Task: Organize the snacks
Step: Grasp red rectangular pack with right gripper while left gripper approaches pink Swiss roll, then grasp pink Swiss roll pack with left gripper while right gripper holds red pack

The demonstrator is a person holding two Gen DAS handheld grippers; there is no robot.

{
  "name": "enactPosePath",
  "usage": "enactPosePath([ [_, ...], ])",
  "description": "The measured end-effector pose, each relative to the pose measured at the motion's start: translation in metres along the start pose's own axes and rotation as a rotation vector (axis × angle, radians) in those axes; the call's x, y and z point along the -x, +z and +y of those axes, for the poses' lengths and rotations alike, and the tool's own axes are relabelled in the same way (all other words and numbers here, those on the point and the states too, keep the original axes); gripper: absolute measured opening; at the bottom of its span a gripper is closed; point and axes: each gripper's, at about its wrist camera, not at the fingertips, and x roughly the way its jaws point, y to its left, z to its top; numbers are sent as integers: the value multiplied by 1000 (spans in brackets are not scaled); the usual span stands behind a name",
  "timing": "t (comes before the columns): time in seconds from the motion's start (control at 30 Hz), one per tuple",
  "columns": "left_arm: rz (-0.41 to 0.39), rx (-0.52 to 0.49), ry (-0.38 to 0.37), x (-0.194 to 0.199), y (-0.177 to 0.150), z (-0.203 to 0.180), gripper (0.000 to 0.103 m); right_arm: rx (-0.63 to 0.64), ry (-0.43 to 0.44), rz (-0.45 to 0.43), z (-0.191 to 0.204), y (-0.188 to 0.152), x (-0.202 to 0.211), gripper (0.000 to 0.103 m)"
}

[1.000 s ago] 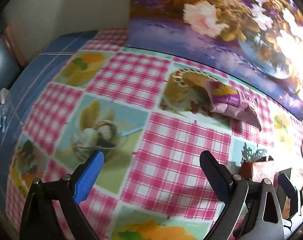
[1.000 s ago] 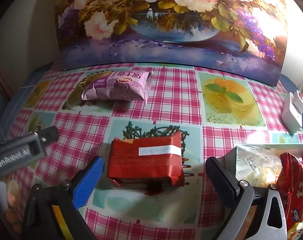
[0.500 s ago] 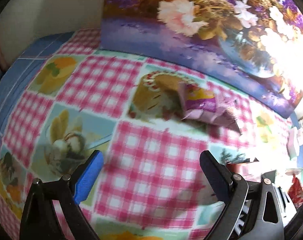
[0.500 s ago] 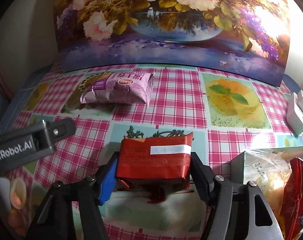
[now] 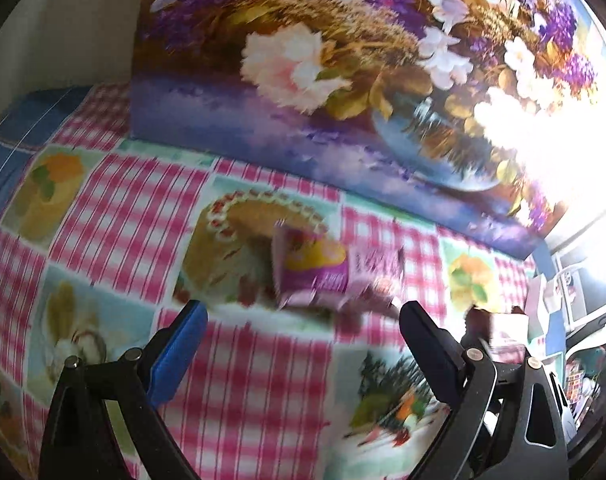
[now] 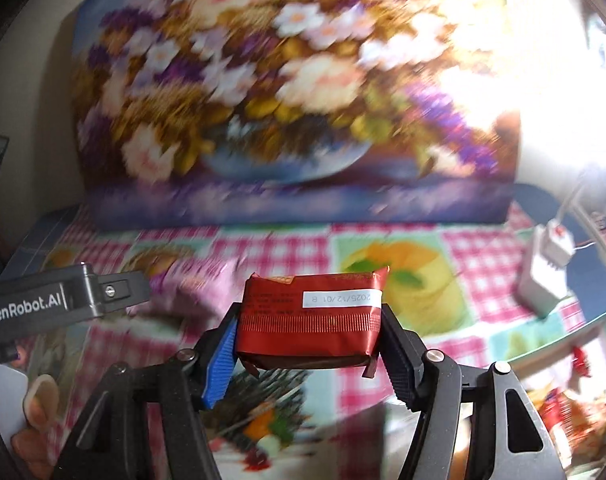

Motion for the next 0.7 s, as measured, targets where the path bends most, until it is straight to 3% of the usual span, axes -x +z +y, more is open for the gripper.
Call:
enactPosePath([
  [0.3, 33, -98, -12, -33, 14, -41, 97, -90, -43, -69, -27, 15, 4, 67],
  [0.7, 42, -200, 155, -72, 9, -62, 97, -138, -18, -32, -35, 10, -7, 67],
])
